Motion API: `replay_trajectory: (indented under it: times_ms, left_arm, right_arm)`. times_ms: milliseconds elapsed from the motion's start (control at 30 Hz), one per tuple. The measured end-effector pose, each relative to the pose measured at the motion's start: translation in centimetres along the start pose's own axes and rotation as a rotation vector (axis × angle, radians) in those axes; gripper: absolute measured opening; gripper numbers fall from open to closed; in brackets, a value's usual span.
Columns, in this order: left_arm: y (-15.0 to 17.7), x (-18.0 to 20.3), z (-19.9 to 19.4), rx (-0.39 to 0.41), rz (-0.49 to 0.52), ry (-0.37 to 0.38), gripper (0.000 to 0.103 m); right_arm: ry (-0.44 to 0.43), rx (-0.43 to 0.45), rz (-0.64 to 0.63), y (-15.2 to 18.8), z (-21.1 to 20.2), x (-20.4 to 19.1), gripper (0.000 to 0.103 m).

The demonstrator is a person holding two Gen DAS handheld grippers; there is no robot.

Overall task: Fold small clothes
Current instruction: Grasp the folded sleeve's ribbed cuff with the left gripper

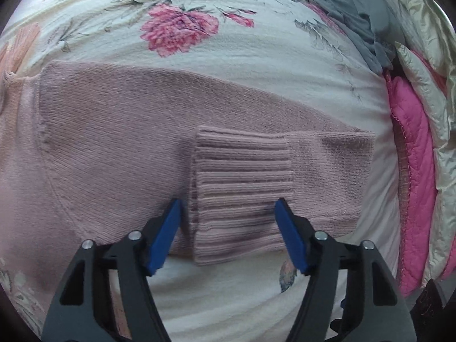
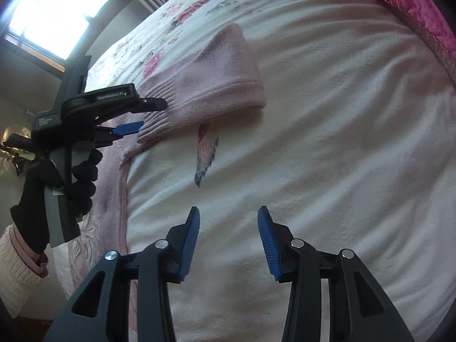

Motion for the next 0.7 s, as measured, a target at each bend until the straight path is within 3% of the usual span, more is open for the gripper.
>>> replay_trajectory:
  times_ms: [33, 100, 167, 267, 433, 533, 700]
  left_arm:
    - [0.0, 0.4, 0.0, 0.005, 0.002, -0.003, 0.061]
    - [-0.1, 0.7, -0.1, 0.022, 0.005, -0.022, 0.043]
    - [-0.2, 0.6, -0.8, 0.041, -0.016, 0.019, 0.016]
    - [-0.3, 0.0, -2.5, 0.069, -0.057, 0.09, 0.011]
    - [-0.4, -3.4, -7.7, 0.191, -0.117, 0.13, 0.01]
    - [-0.3, -7.1, -10.9, 0.25, -0.161, 0.121, 0.01]
    - [0.1, -15.3, -14.4, 0.313, -0.228, 0.038, 0.009]
  right_arm:
    - [0.008, 0.0, 0.001, 0.0, 0.0, 0.0, 0.044]
    - [0.007, 0.004, 0.003, 0.0, 0.0, -0.1, 0.044]
    - [0.003, 0.008, 0.003, -0.1, 0.0, -0.4, 0.044]
    - [0.005, 0.01, -0.004, -0.5, 0.3, -0.9, 0.044]
    - [0.0, 0.002, -0.021, -0.9, 1.3, -2.1, 0.044]
    - [-0.006, -0.003, -0.031, -1.3, 1.8, -3.2, 0.044]
    - [-0.012, -0.015, -0.084, -2.3, 3.4, -5.9, 0.044]
Point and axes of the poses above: each gripper's, at about its wrist camera, not at the fingertips, and z roughly the way its jaws point, x to its right, y to its underside, the point moved 7 cm from there along z, roughly the way its jaws point, and after that the axes turned 8 degrees about -y, right-handed, at the moved point
